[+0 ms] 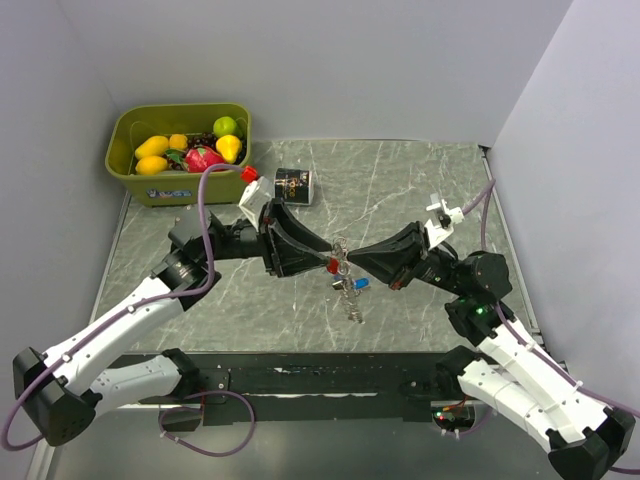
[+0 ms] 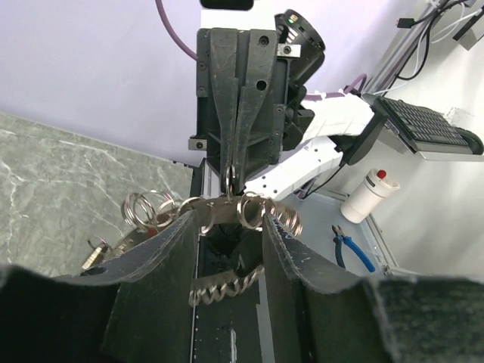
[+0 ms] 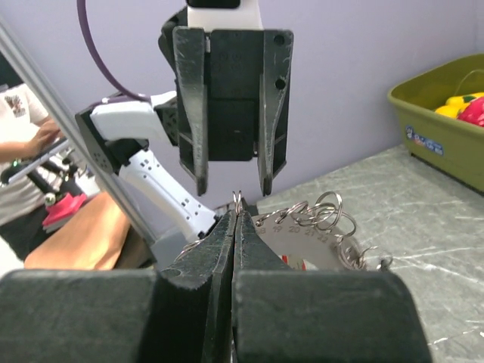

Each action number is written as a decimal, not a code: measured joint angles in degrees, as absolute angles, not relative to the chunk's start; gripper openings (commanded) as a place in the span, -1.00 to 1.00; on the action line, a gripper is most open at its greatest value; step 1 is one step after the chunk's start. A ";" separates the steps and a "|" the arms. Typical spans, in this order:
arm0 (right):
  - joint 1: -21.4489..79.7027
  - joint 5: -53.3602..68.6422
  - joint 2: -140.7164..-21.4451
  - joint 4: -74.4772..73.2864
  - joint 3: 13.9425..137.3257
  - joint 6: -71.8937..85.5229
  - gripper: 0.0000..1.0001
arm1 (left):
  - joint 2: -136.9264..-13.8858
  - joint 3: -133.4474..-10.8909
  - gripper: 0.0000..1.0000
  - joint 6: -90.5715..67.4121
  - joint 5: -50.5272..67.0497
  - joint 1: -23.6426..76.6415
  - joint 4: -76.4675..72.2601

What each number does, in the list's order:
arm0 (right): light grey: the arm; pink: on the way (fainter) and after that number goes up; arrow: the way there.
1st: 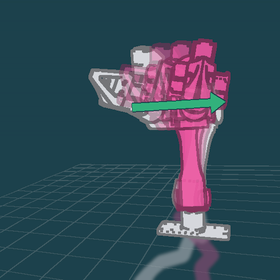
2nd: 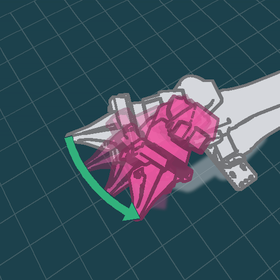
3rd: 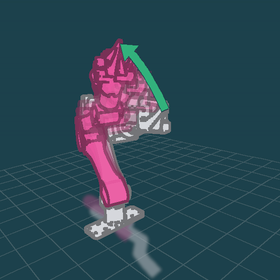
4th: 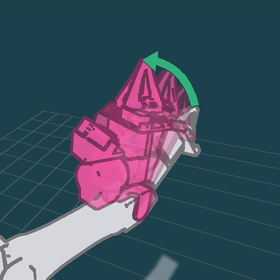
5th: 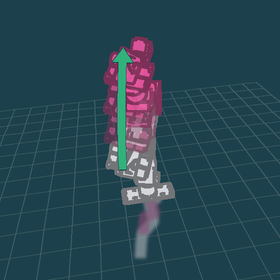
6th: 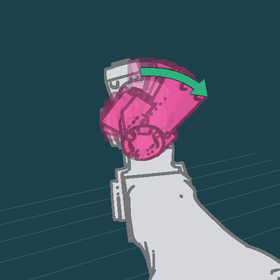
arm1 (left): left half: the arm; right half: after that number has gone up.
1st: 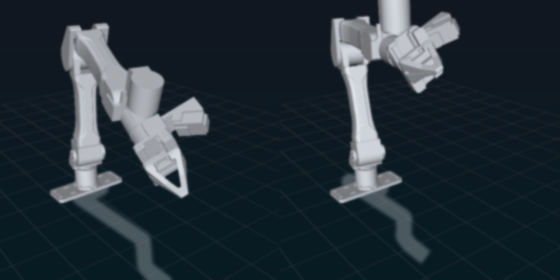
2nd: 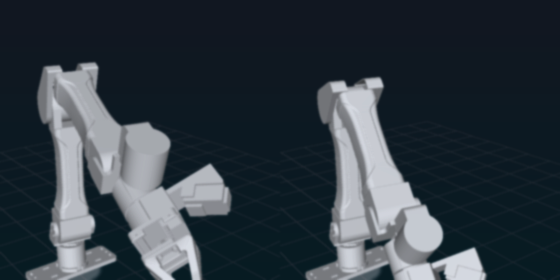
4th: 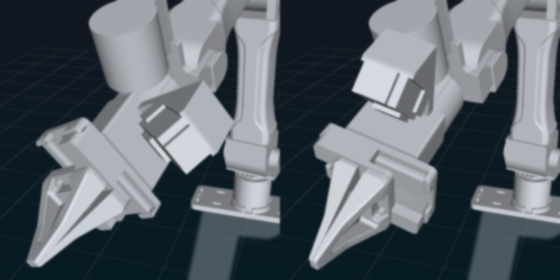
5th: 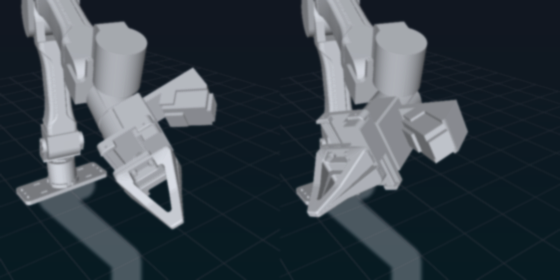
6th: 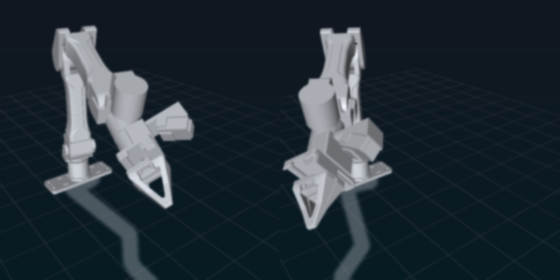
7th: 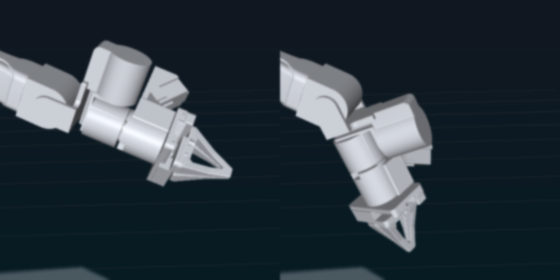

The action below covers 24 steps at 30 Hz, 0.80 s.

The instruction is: Put the keys on the keyring

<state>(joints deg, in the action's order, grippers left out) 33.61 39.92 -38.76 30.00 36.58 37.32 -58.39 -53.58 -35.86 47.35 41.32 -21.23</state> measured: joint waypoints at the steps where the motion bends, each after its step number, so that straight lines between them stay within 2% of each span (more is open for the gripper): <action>1: 33.61 39.35 -38.46 30.44 36.23 37.60 -1.00 | -58.72 -53.60 -0.14 -35.90 47.35 41.32 -21.54; 24: 33.61 35.79 -37.43 31.33 35.44 39.16 -1.00 | -64.64 -59.18 -0.40 -34.52 46.48 44.10 -20.38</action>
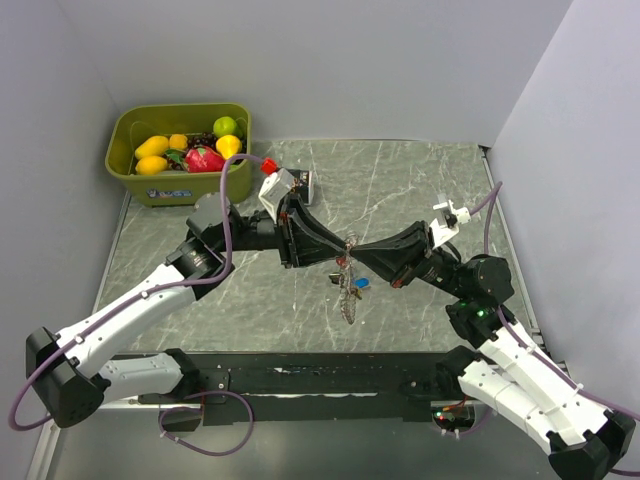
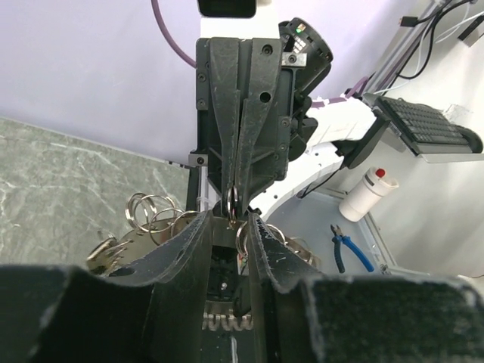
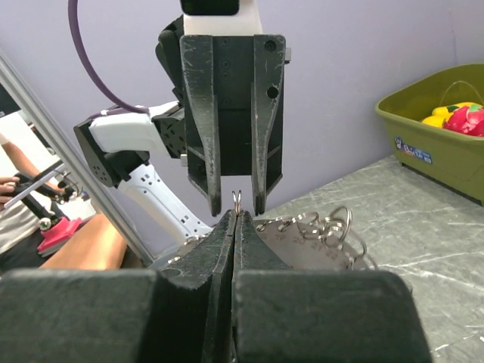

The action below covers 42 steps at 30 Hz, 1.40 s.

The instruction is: Put the keys on the keyring

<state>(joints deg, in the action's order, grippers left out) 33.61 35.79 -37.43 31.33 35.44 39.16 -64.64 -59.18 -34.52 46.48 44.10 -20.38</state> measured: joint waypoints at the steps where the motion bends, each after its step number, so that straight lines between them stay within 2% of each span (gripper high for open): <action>1: 33.61 35.79 -37.50 31.33 35.44 39.16 -1.00 | -64.69 -59.18 -0.43 -34.44 46.39 44.10 -20.12; 7: 33.61 35.79 -37.98 31.33 35.44 39.16 -1.00 | -65.58 -60.20 -0.59 -33.17 46.04 44.31 -18.37; 9: 33.61 35.79 -37.98 31.31 35.44 39.16 -1.00 | -65.76 -60.45 -0.83 -32.73 46.00 44.34 -18.06; 11: 33.61 35.73 -37.98 31.14 35.44 39.11 -1.00 | -65.76 -60.51 -0.98 -32.40 46.04 44.36 -18.00; 19: 33.61 35.42 -37.98 30.85 35.44 38.89 -1.00 | -65.87 -60.77 -0.98 -32.16 46.04 44.36 -17.47; 20: 33.61 35.40 -37.98 30.79 35.44 38.89 -0.94 | -65.84 -60.80 -0.98 -32.12 45.91 44.36 -17.26; 23: 33.61 35.20 -37.98 30.33 35.44 38.87 -0.52 | -65.82 -61.23 -0.98 -31.18 45.32 44.36 -15.68; 24: 33.61 35.14 -37.98 30.22 35.44 38.81 -0.30 | -65.80 -61.52 -0.98 -30.63 44.91 44.40 -14.87; 26: 33.61 34.89 -37.89 30.09 35.44 38.92 0.04 | -65.67 -61.91 -0.98 -29.26 44.05 44.49 -13.08; 27: 33.61 34.65 -37.67 29.98 35.44 38.72 0.39 | -65.49 -61.91 -0.98 -28.53 43.51 44.51 -11.90; 29: 33.61 33.85 -36.88 29.26 35.44 38.65 0.68 | -65.25 -61.91 -0.98 -27.29 42.59 44.51 -9.78; 30: 33.61 33.43 -36.38 28.75 35.44 38.19 0.93 | -65.10 -61.91 -0.98 -26.55 42.17 44.51 -8.64; 31: 33.61 33.12 -35.88 28.29 35.46 37.69 0.99 | -64.95 -61.91 -0.98 -26.11 41.85 44.51 -7.86; 42: 33.61 28.21 -30.50 19.05 35.68 32.03 0.99 | -60.90 -62.24 -0.98 -16.19 36.67 44.58 4.12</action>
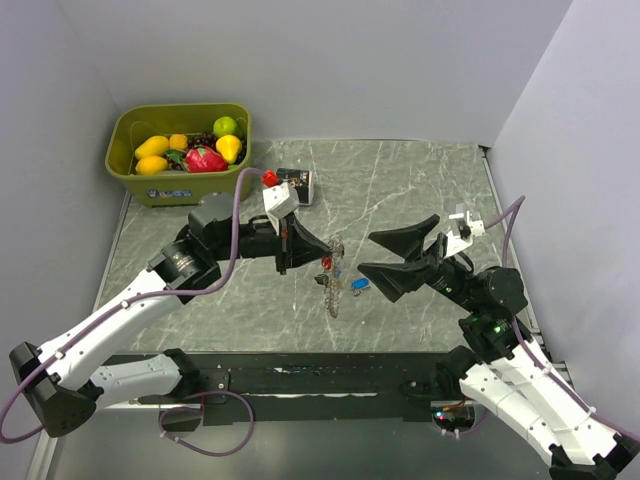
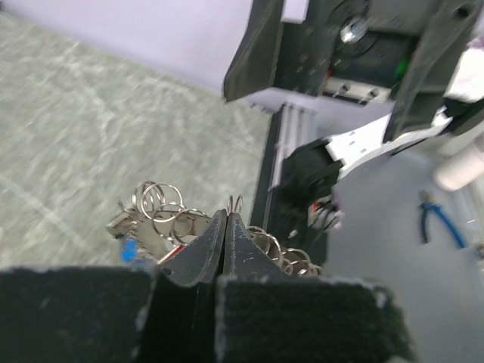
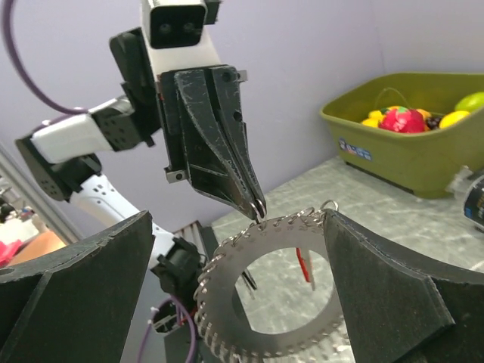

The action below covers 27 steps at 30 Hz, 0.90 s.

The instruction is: Put the keys on the keyring

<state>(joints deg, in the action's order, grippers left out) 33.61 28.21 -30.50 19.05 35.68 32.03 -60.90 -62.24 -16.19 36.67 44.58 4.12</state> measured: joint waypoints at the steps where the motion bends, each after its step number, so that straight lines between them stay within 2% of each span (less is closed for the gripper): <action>1: 33.61 28.03 -30.35 18.39 35.68 31.73 0.99 | -60.80 -62.52 -0.98 -14.87 36.03 44.62 5.74; 12: 33.61 27.81 -30.06 13.04 35.68 29.65 0.99 | -57.28 -63.22 -0.98 -0.67 31.86 45.54 16.69; 27: 33.61 26.02 -29.02 2.02 35.68 26.46 0.99 | -45.17 -60.10 -0.98 14.85 31.90 46.57 15.75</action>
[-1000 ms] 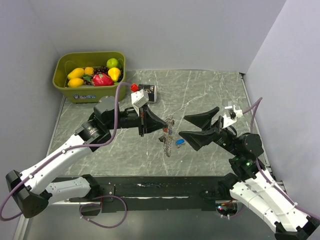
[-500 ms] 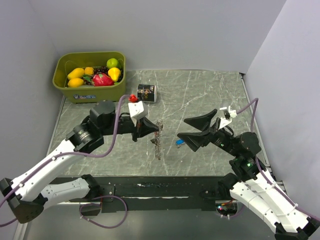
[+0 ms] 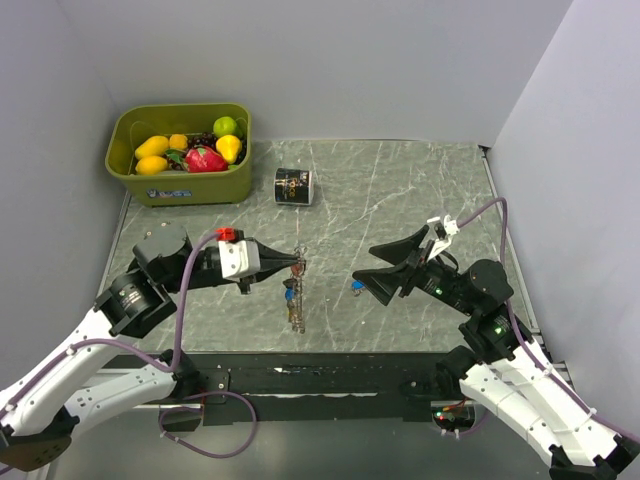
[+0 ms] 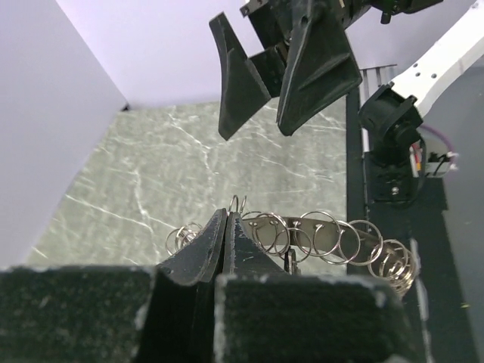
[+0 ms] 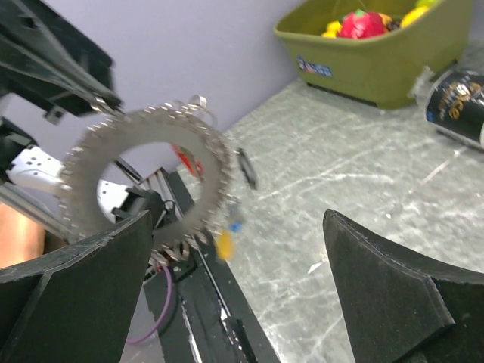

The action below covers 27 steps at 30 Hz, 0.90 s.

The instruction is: Put the keys on the keyring

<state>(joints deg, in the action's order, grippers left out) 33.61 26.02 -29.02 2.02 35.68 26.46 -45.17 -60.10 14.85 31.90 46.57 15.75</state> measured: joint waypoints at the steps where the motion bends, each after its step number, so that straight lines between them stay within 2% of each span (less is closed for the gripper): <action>1: 33.61 25.87 -29.02 1.65 35.68 26.41 0.99 | -44.91 -60.10 -0.98 15.92 32.10 46.57 15.79; 14: 33.61 24.56 -29.56 -0.75 35.68 25.52 0.99 | -43.99 -60.10 -0.98 23.90 31.03 46.59 18.87; 27: 33.61 19.97 -30.87 -4.45 35.70 25.26 0.99 | -47.81 -57.21 -0.98 20.43 30.11 46.59 18.76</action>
